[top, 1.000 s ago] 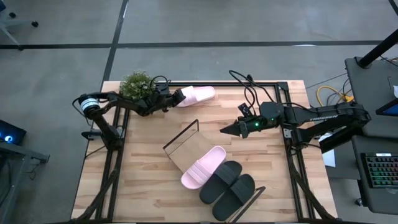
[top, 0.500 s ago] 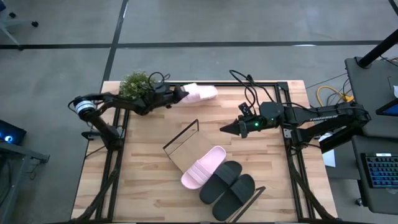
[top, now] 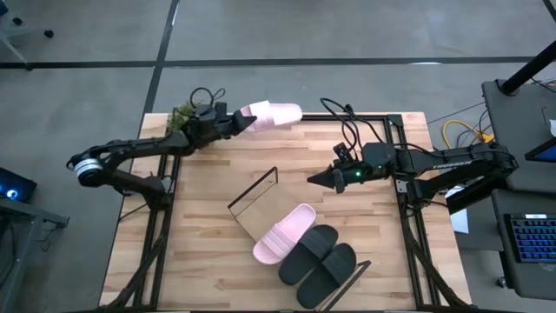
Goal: Pick and place slides into the shelf
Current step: Put the pink slipper on the shelf beside the other pink slipper
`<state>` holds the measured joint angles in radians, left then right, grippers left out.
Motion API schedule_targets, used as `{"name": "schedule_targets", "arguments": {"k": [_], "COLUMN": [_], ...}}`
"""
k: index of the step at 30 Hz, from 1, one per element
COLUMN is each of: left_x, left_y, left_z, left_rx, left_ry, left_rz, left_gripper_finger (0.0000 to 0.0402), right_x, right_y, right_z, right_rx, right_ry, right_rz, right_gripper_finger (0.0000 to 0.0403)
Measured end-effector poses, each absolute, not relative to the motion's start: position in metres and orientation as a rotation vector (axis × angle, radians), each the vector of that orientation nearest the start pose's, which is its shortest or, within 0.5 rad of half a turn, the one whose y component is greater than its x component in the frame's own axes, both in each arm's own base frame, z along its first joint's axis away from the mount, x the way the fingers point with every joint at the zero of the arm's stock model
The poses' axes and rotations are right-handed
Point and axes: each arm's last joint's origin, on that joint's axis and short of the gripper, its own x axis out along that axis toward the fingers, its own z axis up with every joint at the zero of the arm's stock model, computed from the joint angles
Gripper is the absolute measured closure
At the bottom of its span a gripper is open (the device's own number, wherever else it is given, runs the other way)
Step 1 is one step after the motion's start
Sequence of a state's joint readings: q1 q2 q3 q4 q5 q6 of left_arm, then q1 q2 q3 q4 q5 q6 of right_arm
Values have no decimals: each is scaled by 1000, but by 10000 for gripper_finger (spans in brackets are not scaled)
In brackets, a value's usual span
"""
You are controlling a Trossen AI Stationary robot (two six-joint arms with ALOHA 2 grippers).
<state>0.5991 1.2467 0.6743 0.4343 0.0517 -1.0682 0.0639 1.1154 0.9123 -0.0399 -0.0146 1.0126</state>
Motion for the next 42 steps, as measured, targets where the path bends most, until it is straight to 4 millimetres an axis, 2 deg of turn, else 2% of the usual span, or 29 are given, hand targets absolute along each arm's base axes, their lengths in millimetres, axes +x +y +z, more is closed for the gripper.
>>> {"name": "schedule_targets", "arguments": {"k": [6, 12, 18, 22, 27, 33, 42], "left_x": [203, 186, 181, 185, 192, 186, 178], "left_y": [136, 115, 94, 81, 63, 47, 18], "left_z": [293, 319, 335, 346, 369, 398, 402], "left_rx": [-1040, -1040, -1049, -1056, -976, -910, -898], "left_ry": [-288, -375, -400, -381, -309, -325, -259], "left_rz": [491, 396, 288, 243, 274, 367, 534], "left_gripper_finger": [393, 393, 393, 393, 397, 400, 400], "right_x": [248, 247, 247, 247, 247, 247, 247], "right_y": [15, 15, 15, 15, 15, 16, 12], "right_z": [320, 319, 319, 319, 319, 319, 319], "right_rx": [996, 997, 984, 975, 975, 978, 966], "right_ry": [312, 327, 327, 328, 328, 329, 325], "right_rz": [-103, -113, -112, -109, -109, -106, -112], "right_gripper_finger": [394, 394, 394, 394, 394, 394, 394]}}
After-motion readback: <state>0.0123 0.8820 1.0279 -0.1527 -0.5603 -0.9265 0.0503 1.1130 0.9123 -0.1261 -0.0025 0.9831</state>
